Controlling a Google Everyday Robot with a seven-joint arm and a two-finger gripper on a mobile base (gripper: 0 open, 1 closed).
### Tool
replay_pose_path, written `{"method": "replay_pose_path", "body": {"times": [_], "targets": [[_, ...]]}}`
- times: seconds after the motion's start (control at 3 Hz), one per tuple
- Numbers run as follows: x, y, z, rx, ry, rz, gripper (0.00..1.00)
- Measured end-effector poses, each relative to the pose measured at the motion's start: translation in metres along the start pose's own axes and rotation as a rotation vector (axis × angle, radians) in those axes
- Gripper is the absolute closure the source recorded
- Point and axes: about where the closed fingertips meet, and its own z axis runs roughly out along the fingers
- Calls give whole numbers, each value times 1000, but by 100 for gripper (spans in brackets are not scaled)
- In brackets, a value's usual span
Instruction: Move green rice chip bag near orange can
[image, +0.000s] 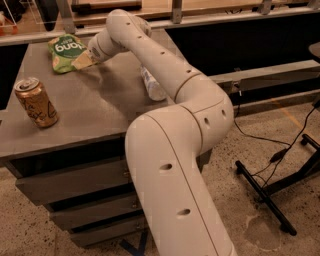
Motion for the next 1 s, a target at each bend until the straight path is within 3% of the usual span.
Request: {"method": "replay_pose_path", "body": {"times": [0.67,1.0], "targets": [[1,-2,0,4,5,-5,87],[0,-3,-2,11,4,-8,100]]}}
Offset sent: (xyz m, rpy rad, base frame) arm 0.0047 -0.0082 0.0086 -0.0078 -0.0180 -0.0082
